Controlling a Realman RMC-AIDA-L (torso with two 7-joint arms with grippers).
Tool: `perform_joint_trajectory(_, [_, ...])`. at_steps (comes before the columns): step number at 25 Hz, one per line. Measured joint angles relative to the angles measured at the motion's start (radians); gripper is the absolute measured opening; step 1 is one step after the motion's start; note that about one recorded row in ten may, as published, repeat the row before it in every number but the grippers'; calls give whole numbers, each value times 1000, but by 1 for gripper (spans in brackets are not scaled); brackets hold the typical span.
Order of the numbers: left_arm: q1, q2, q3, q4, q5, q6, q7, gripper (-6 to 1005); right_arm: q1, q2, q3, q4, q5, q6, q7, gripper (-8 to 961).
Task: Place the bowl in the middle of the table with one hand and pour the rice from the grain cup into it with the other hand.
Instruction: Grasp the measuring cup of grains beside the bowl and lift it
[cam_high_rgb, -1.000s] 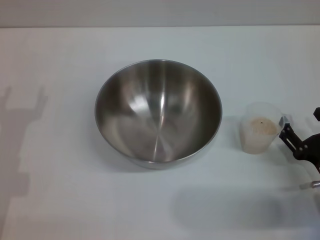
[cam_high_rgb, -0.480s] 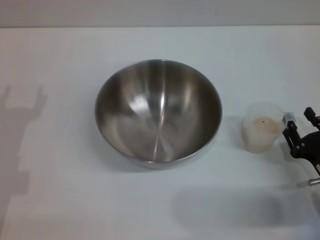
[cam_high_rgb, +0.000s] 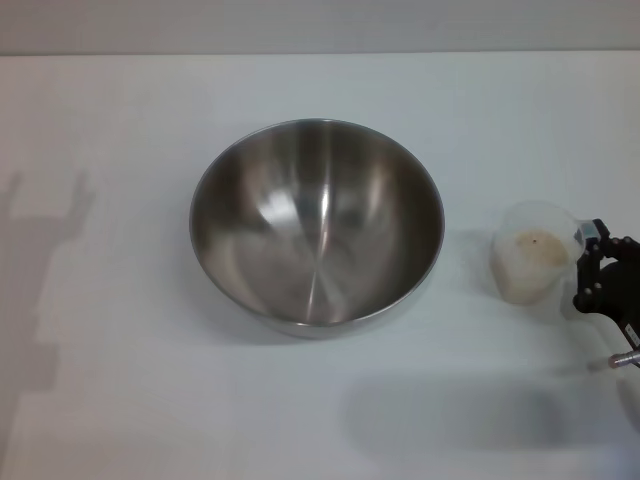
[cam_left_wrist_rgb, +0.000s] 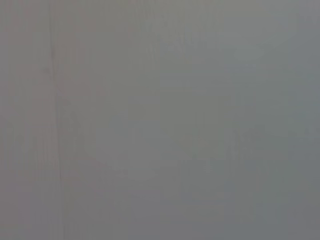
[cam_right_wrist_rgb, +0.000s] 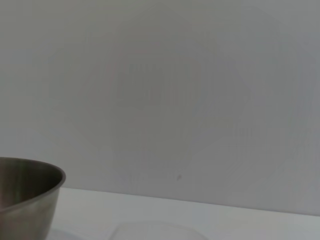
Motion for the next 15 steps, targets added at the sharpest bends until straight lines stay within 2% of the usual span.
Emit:
perform_joint_trajectory(6, [5,-2,1,1,0,1,0,840,-3,0,4,1,0,-8,-13,11])
perform_joint_trajectory(15, [8,-3,15,1,0,1,0,841,-18,1,13,9,2,-135,-54,12])
